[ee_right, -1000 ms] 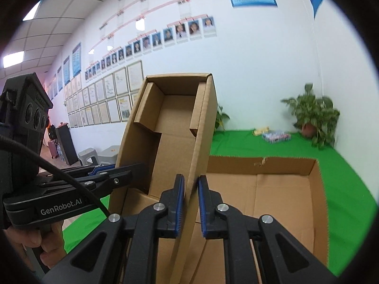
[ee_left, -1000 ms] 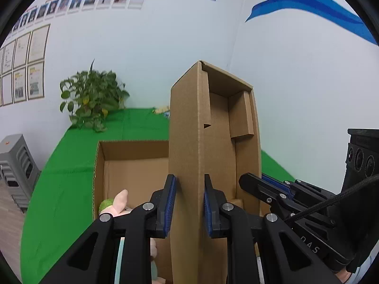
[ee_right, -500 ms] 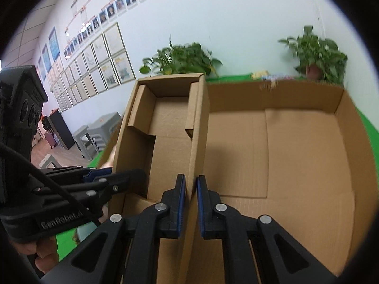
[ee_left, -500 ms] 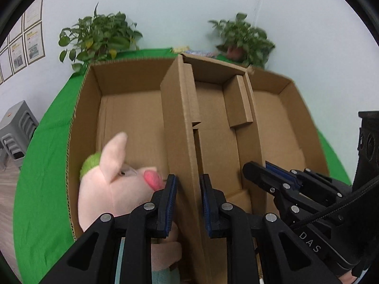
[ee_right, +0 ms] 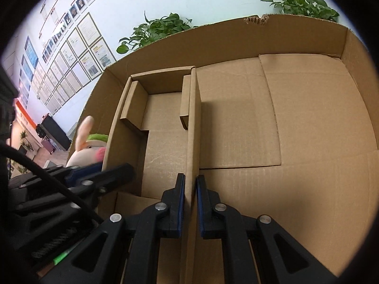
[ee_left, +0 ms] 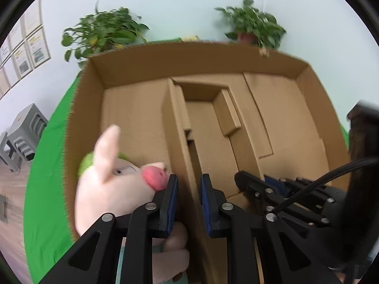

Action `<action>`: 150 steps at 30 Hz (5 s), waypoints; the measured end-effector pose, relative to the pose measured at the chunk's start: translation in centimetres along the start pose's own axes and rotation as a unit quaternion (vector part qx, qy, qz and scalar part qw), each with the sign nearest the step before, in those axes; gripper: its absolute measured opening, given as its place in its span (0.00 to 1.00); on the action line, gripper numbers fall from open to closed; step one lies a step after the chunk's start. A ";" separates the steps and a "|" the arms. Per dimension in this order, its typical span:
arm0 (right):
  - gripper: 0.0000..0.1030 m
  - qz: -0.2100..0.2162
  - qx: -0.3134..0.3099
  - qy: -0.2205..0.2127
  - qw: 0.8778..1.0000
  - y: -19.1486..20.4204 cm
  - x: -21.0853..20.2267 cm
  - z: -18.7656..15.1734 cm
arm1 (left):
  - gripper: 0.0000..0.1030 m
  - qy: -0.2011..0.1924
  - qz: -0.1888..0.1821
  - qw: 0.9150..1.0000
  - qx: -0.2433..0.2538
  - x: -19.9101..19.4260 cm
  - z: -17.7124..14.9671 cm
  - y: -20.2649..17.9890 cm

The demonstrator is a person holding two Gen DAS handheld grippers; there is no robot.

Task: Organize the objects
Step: 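Lower the cardboard insert with the left gripper into the box beside the pig, then open the left gripper to release the insert and withdraw from the box, then move the left gripper down toward the white hair dryer, then grasp the white hair dryer handle with the left gripper and lift it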

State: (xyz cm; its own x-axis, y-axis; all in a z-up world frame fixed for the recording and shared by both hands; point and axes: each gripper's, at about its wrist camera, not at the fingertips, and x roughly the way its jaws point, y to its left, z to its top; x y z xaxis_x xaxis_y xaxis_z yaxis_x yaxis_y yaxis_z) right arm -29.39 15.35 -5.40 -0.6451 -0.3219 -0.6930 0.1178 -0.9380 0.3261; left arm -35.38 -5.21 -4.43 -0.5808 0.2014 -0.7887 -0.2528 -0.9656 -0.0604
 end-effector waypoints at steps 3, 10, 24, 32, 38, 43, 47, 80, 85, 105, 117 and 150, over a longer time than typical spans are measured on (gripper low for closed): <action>0.09 -0.007 0.004 -0.002 1.000 -0.1 -0.1 -0.1 | 0.33 -0.032 0.004 0.999 -0.021 -3.4 0.1 1.2; 0.16 -0.001 0.018 0.010 1.000 -0.8 -0.2 0.0 | 0.50 -0.106 0.036 0.991 -0.067 -10.3 -2.0 4.9; 0.37 0.032 -0.034 0.052 0.998 0.2 -2.4 -4.1 | 0.61 -0.138 0.068 0.985 -0.077 -13.4 -11.3 3.8; 0.64 0.006 -0.052 0.004 0.999 -0.5 -5.4 -4.6 | 0.98 -0.191 0.084 0.976 -0.055 -15.4 -13.0 0.5; 0.86 -0.079 -0.087 -0.076 0.990 -2.0 -12.6 -7.2 | 0.99 -0.220 0.113 0.967 -0.051 -17.4 -13.4 -1.5; 0.87 -0.121 -0.078 -0.099 0.985 -2.2 -15.7 -8.9 | 0.99 -0.227 0.086 0.969 -0.045 -18.2 -13.9 -3.8; 0.87 -0.130 -0.065 -0.106 0.984 -2.3 -16.9 -10.0 | 0.99 -0.226 0.080 0.970 -0.034 -18.4 -14.2 -5.8; 0.80 0.012 -0.187 -0.123 0.975 -0.9 -24.1 -22.7 | 0.87 -0.175 0.030 0.983 -0.042 -18.4 -23.1 -10.7; 0.82 0.083 -0.195 -0.085 0.974 0.0 -23.2 -25.4 | 0.88 -0.125 -0.018 0.990 -0.055 -16.4 -23.9 -10.0; 0.83 0.064 -0.138 0.040 0.988 2.0 -14.2 -23.1 | 0.70 0.055 -0.265 0.960 -0.073 -3.1 -21.8 -10.6; 0.83 0.058 -0.137 0.054 0.987 1.7 -14.2 -23.3 | 0.62 0.100 -0.309 0.943 -0.078 -3.4 -24.4 -11.4; 0.63 0.064 -0.143 0.047 0.987 0.6 -17.2 -26.2 | 0.40 0.129 -0.326 0.923 -0.157 -4.0 -26.7 -9.8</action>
State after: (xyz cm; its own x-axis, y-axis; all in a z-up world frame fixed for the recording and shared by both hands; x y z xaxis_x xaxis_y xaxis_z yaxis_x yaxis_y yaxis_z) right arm 1.58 16.97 -10.11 -0.5403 -0.4371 -0.7191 0.4107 -0.8828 0.2281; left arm -9.95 -0.95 -17.02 -0.1700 0.7496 -0.6397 -0.2224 -0.6615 -0.7162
